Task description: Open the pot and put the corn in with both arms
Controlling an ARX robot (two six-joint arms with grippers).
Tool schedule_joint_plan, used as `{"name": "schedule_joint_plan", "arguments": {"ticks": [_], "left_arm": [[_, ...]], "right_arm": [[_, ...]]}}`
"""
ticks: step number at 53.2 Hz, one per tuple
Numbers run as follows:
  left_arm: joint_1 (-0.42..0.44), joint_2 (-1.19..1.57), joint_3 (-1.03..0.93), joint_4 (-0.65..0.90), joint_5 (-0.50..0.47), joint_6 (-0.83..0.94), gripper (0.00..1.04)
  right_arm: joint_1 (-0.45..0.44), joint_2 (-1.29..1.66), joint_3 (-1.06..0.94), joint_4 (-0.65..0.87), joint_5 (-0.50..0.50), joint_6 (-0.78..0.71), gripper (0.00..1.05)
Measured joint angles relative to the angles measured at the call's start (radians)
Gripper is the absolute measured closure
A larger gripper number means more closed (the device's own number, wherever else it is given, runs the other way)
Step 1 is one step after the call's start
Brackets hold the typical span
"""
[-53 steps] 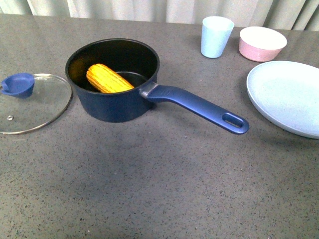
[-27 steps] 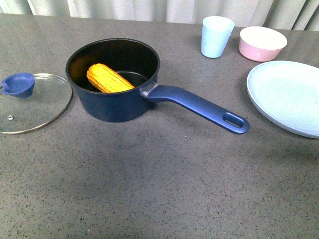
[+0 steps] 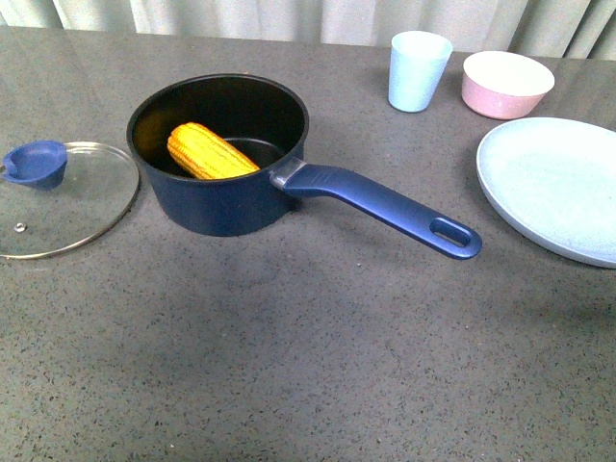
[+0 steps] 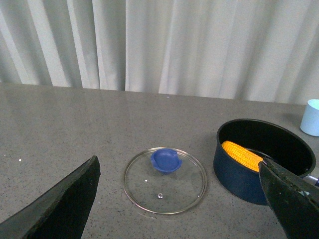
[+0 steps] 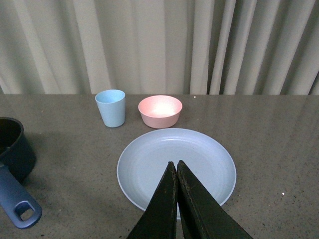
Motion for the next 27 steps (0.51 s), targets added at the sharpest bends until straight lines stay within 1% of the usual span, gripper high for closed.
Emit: {"name": "schedule_joint_plan", "arguments": {"ticks": [20, 25, 27], "left_arm": [[0.000, 0.000, 0.000, 0.000, 0.000, 0.000, 0.09], [0.000, 0.000, 0.000, 0.000, 0.000, 0.000, 0.09], [0.000, 0.000, 0.000, 0.000, 0.000, 0.000, 0.09]], "right_arm": [[0.000, -0.097, 0.000, -0.098, 0.000, 0.000, 1.03], [0.000, -0.208, 0.001, -0.243, 0.001, 0.000, 1.03], [0.000, -0.239, 0.001, -0.262, 0.000, 0.000, 1.03]]}}
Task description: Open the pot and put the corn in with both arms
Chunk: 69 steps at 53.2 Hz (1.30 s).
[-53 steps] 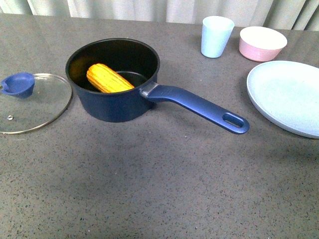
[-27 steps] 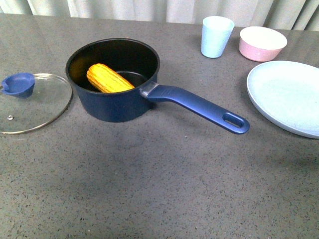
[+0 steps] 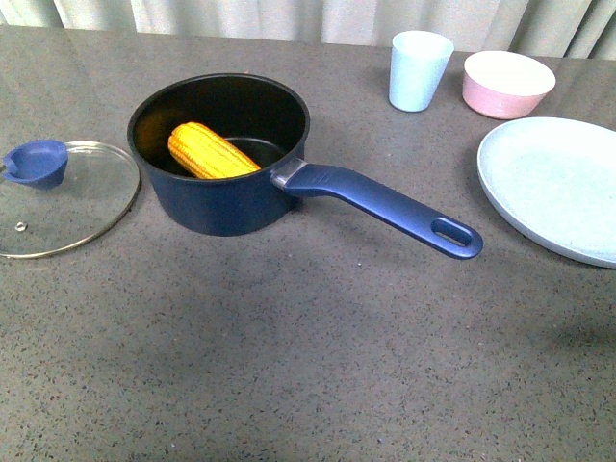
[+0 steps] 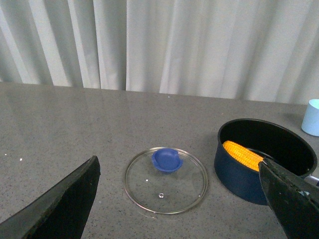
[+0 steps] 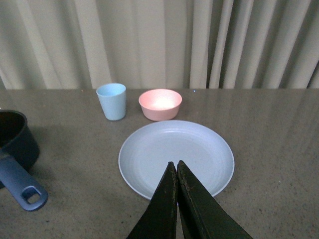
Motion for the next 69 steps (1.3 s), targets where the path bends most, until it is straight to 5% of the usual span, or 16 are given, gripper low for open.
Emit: {"name": "schedule_joint_plan", "arguments": {"ticks": [12, 23, 38, 69], "left_arm": [[0.000, 0.000, 0.000, 0.000, 0.000, 0.000, 0.09], [0.000, 0.000, 0.000, 0.000, 0.000, 0.000, 0.09], [0.000, 0.000, 0.000, 0.000, 0.000, 0.000, 0.09], [0.000, 0.000, 0.000, 0.000, 0.000, 0.000, 0.09]], "right_arm": [[0.000, -0.027, 0.000, -0.011, 0.000, -0.001, 1.02], [0.000, -0.028, 0.000, -0.011, 0.000, 0.000, 0.53], [0.000, -0.028, 0.000, -0.011, 0.000, 0.000, 0.09], [0.000, -0.028, 0.000, -0.011, 0.000, 0.000, 0.09]]}}
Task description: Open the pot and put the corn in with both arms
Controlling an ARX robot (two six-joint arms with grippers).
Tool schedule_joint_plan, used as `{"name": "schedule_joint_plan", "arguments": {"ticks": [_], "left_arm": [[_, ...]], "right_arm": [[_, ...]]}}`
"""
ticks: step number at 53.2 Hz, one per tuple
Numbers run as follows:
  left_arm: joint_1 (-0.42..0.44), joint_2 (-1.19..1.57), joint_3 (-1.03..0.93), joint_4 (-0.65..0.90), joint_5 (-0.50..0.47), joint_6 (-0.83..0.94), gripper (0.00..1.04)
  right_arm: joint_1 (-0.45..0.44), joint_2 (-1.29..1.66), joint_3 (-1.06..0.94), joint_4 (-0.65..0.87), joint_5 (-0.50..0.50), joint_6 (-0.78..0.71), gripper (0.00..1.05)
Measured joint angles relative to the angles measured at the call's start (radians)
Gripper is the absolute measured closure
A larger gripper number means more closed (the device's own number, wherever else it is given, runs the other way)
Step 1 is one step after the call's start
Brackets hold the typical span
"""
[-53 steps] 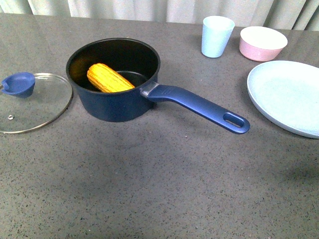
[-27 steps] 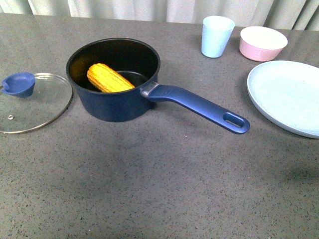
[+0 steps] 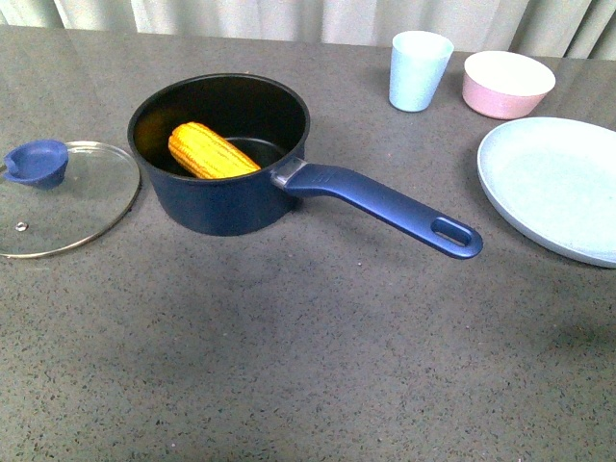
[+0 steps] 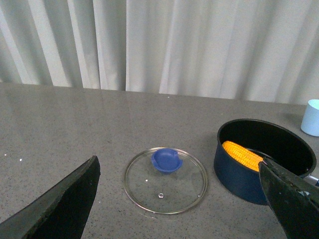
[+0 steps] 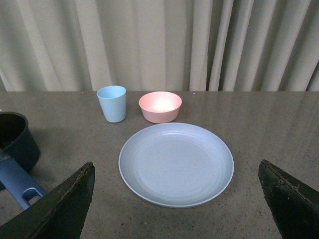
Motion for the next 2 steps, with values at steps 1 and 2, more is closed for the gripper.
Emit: {"name": "schedule_joint_plan", "arguments": {"ticks": [1, 2], "left_arm": [[0.000, 0.000, 0.000, 0.000, 0.000, 0.000, 0.09], [0.000, 0.000, 0.000, 0.000, 0.000, 0.000, 0.09]], "right_arm": [[0.000, 0.000, 0.000, 0.000, 0.000, 0.000, 0.09], [0.000, 0.000, 0.000, 0.000, 0.000, 0.000, 0.09]]}}
